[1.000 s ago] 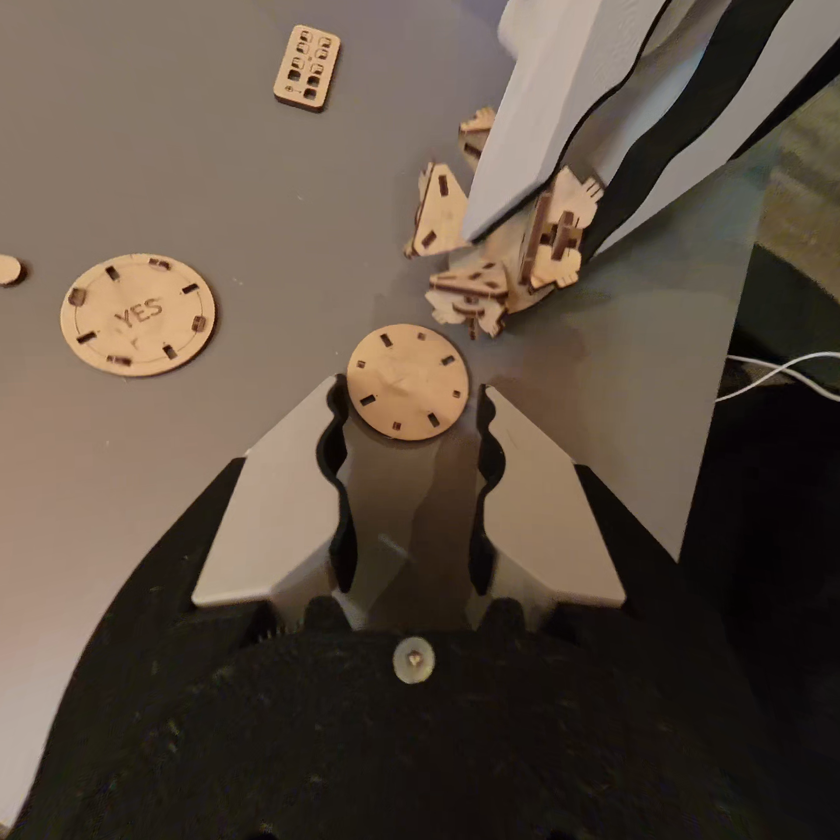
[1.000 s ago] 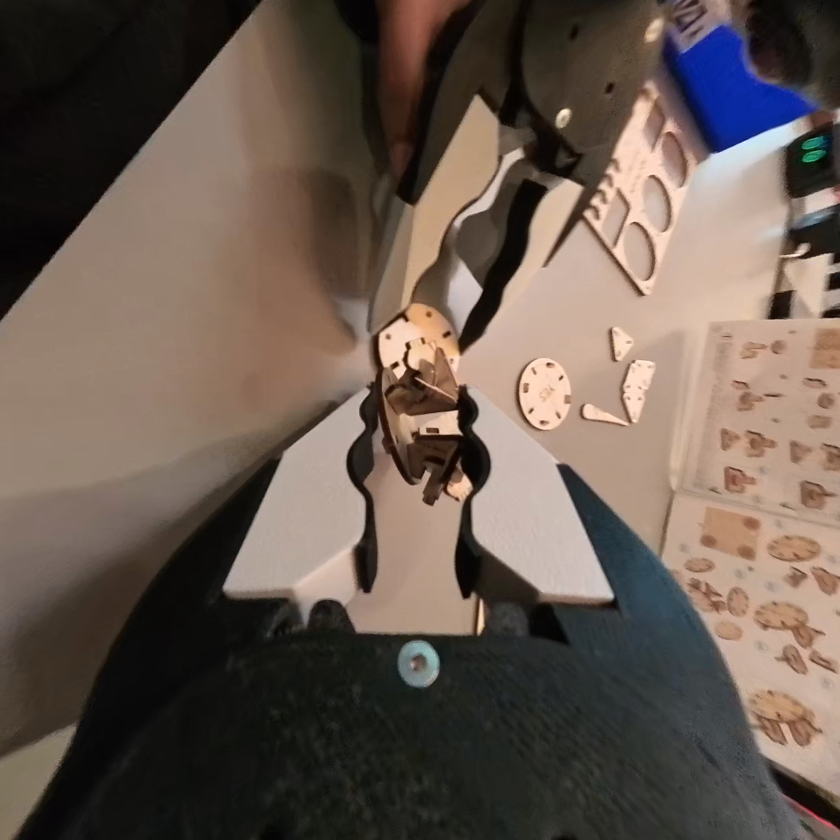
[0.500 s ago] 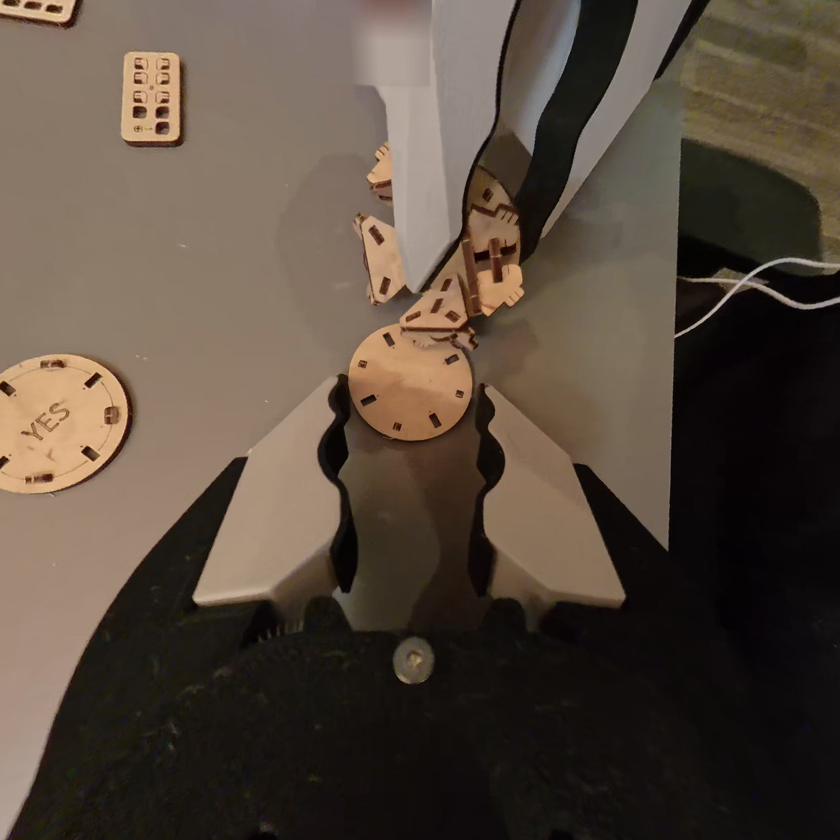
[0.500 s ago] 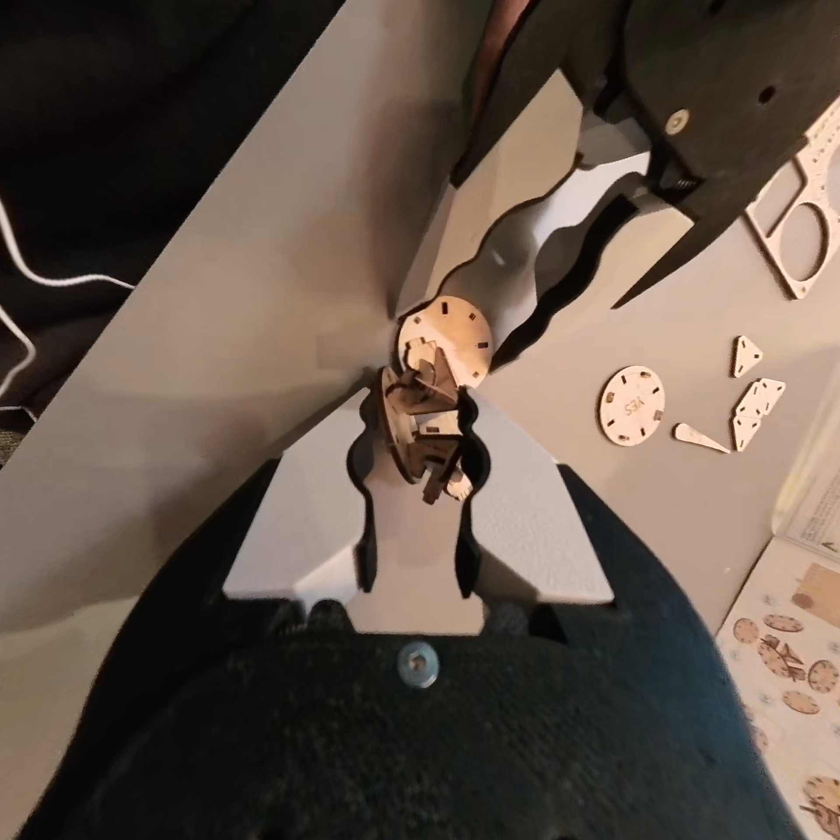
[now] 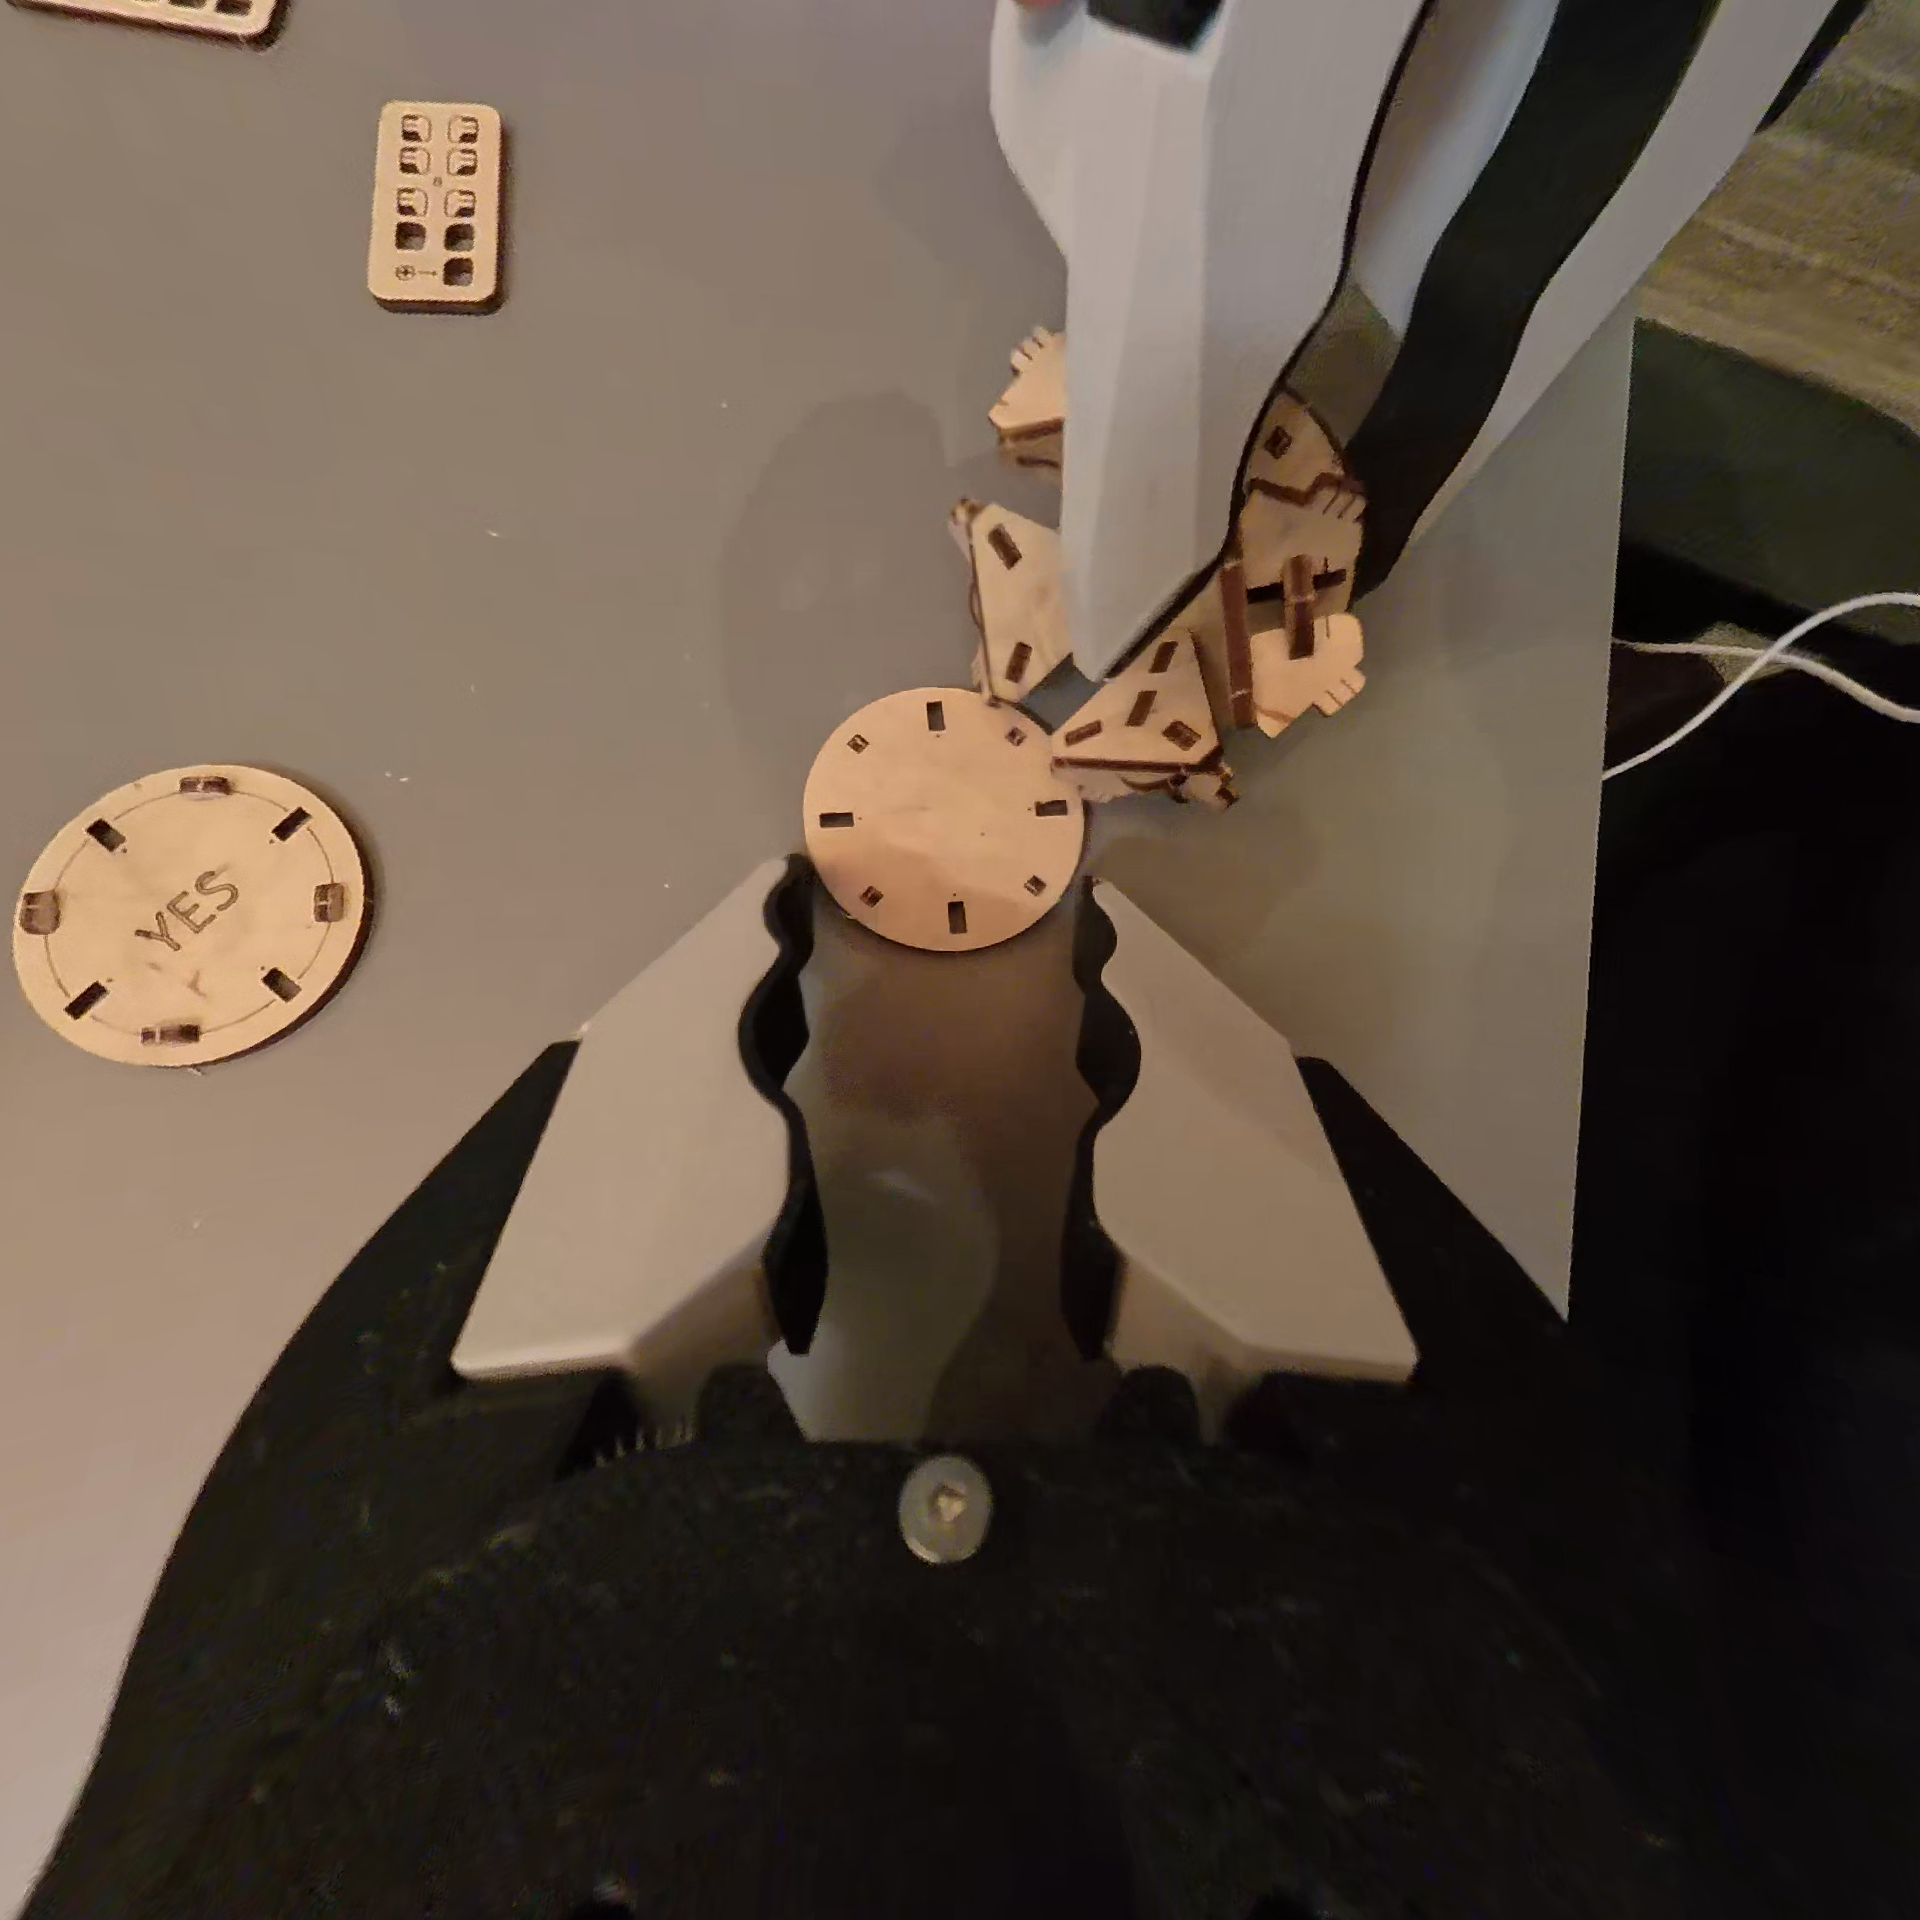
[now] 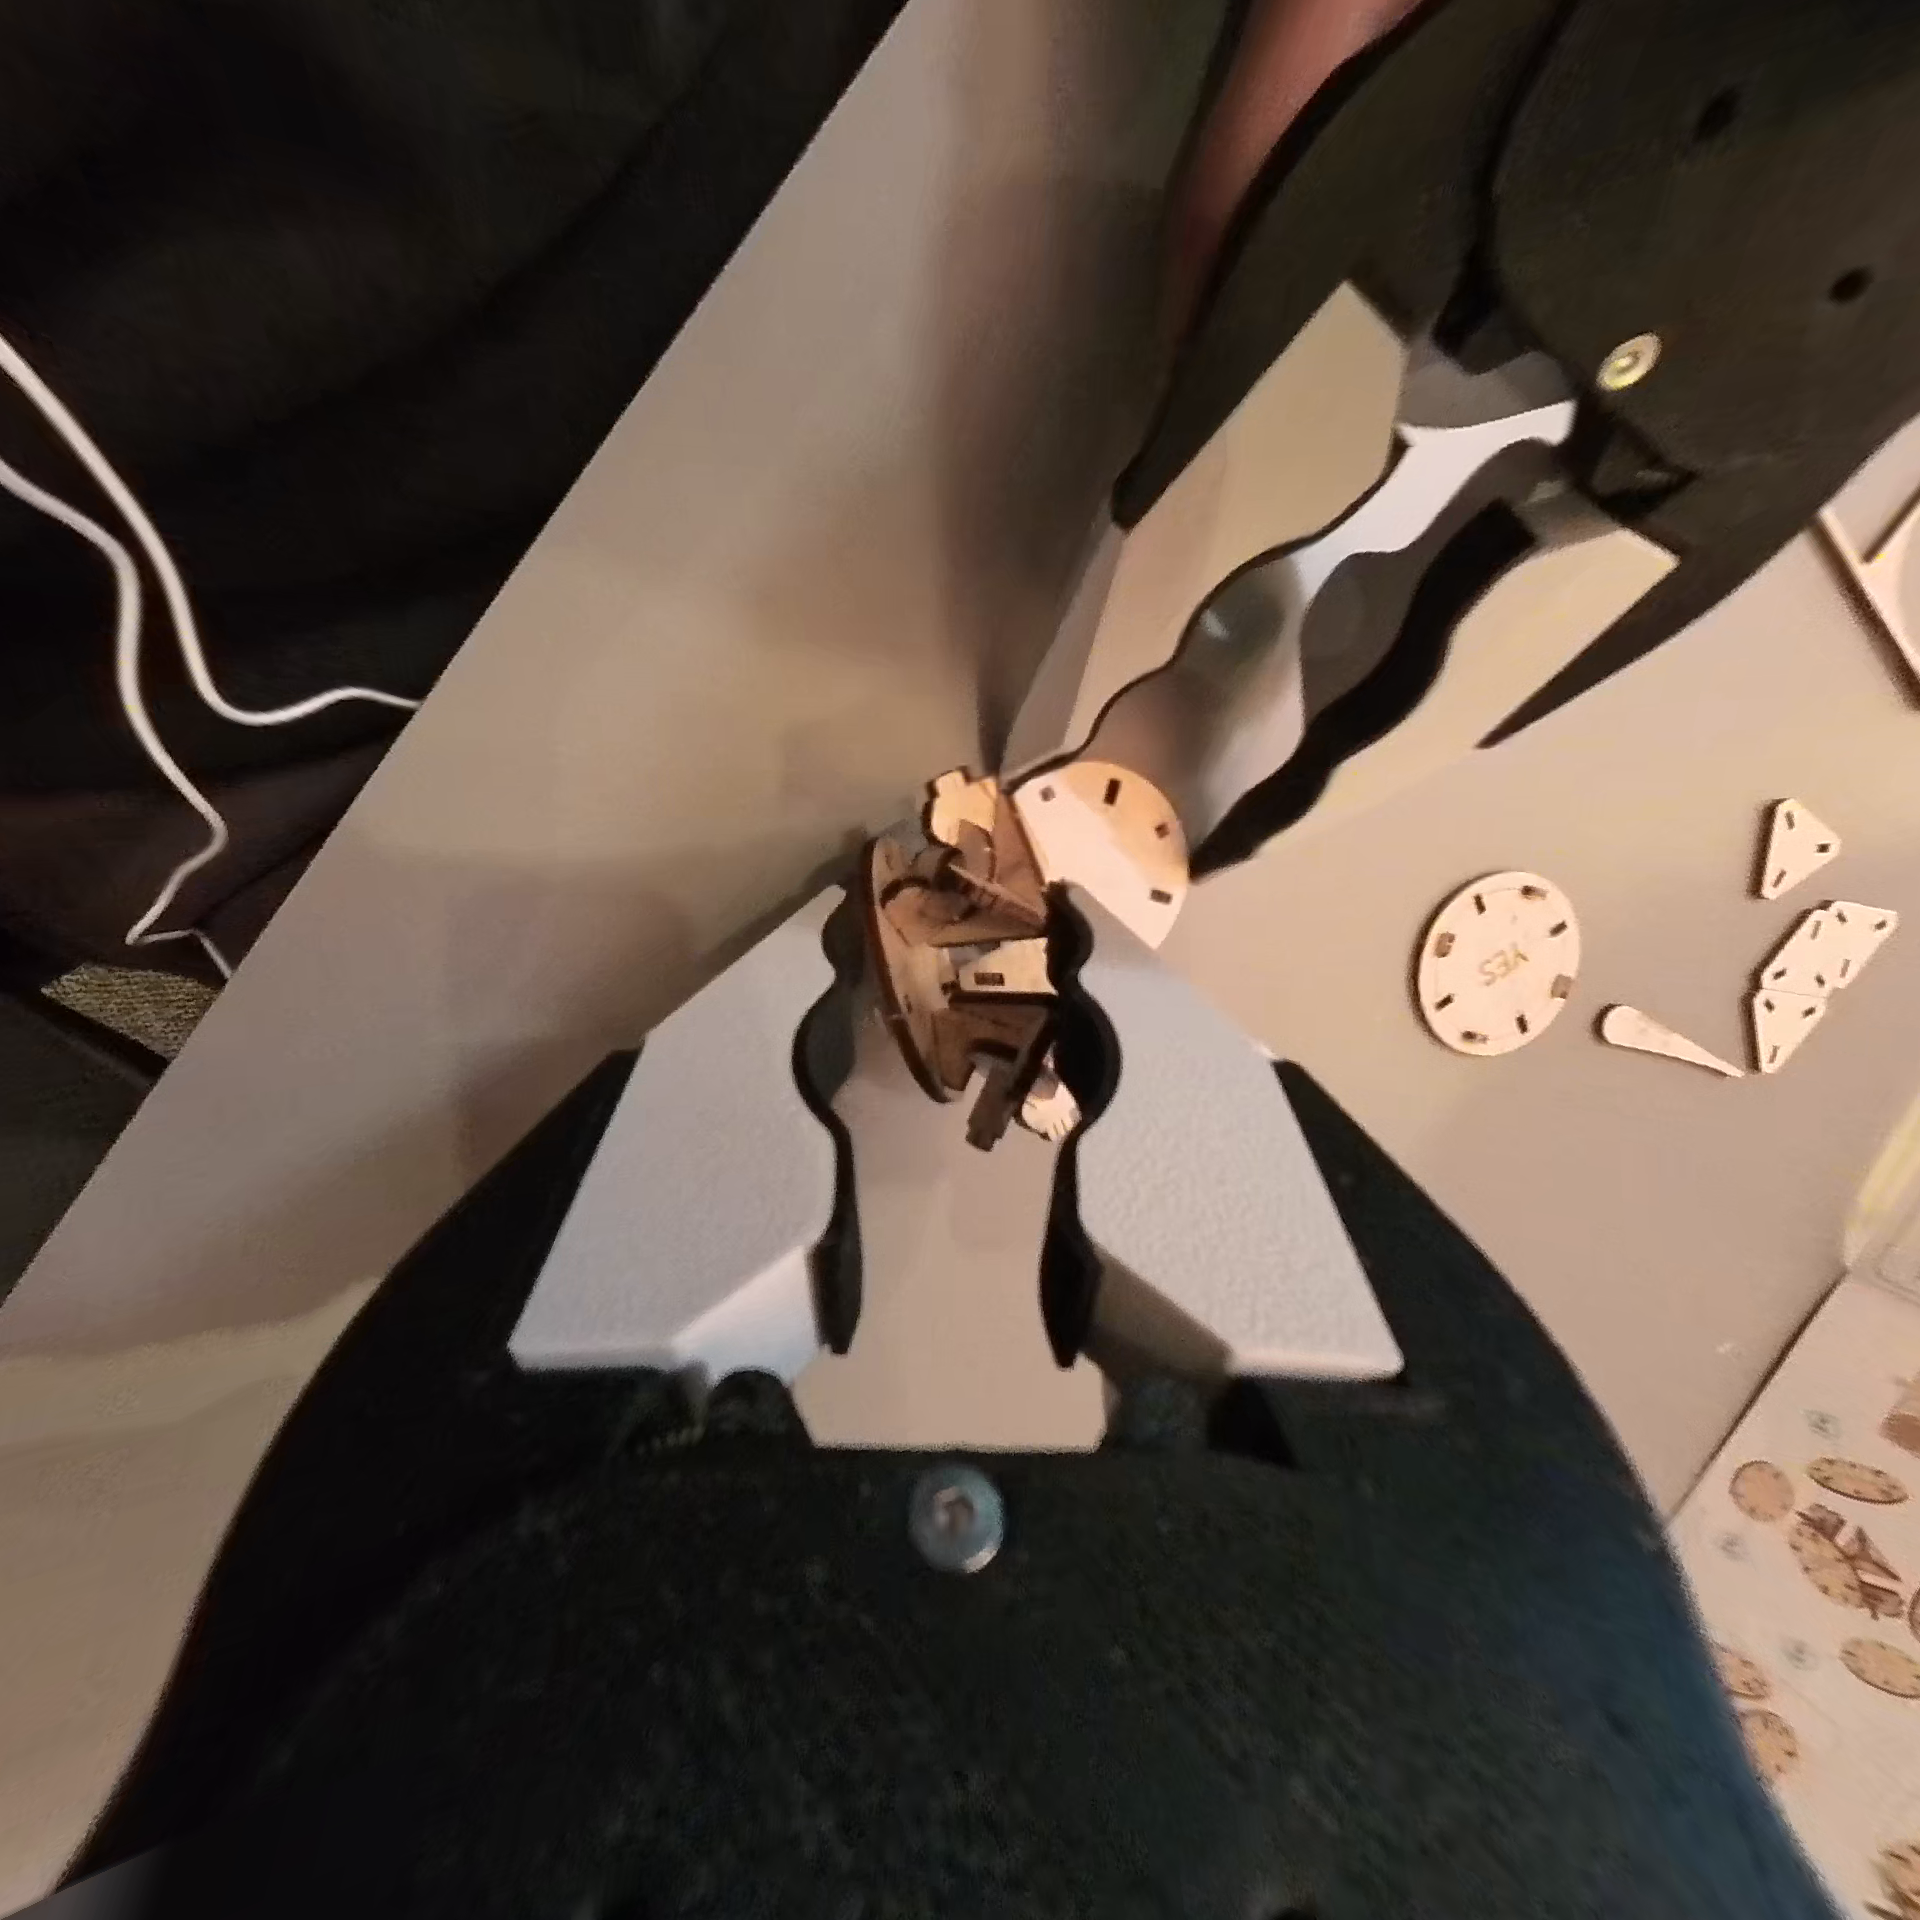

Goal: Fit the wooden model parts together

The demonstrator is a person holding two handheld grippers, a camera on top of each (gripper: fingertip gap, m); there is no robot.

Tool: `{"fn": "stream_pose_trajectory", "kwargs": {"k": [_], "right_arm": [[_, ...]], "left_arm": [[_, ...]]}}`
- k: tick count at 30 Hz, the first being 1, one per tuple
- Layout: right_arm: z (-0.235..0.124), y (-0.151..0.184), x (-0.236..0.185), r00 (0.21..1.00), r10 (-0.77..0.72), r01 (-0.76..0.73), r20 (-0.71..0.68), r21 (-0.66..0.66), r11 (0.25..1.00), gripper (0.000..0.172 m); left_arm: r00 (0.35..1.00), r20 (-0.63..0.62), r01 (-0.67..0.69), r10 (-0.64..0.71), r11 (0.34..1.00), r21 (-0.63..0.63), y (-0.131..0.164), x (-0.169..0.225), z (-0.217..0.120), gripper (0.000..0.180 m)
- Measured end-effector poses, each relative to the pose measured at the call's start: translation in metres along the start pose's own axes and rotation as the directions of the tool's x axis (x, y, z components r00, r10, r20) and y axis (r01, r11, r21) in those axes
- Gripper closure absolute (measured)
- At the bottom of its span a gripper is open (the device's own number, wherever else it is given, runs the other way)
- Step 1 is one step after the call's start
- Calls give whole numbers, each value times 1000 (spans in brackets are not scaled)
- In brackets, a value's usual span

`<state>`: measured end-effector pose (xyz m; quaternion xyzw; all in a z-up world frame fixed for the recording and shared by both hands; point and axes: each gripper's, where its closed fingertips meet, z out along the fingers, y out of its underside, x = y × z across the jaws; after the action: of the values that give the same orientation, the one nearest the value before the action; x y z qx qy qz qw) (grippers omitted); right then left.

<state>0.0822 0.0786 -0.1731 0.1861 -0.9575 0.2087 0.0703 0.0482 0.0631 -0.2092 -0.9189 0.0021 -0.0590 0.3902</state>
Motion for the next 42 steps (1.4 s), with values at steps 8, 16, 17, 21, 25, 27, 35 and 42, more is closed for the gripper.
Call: {"fn": "stream_pose_trajectory", "kwargs": {"k": [8,16,17,21,25,27,35,42], "right_arm": [[4,9,2,991,11,-3,133,-60,998,138],[5,5,4,968,8,15,253,-90,996,139],[5,4,4,963,12,13,267,-93,996,139],[6,4,7,952,32,2,306,-112,994,139],[7,3,8,941,41,4,336,-134,991,139],[7,3,8,936,48,4,350,-148,989,139],[7,3,9,919,81,-6,386,-190,982,138],[8,1,10,909,86,-33,407,-135,990,139]], "left_arm": [[1000,0,-10,10,1000,-3,0,1,0,136],[1000,-8,-1,1,1000,-2,0,1,0,137],[1000,-9,0,0,1000,-1,0,1,0,137],[1000,-10,0,0,1000,-1,0,1,0,137],[1000,-11,2,-2,1000,-1,0,1,0,137],[1000,-12,3,-3,1000,-1,0,1,0,137],[1000,-18,10,-10,1000,0,0,1,0,137],[1000,-19,12,-12,1000,1,0,1,0,137]]}}
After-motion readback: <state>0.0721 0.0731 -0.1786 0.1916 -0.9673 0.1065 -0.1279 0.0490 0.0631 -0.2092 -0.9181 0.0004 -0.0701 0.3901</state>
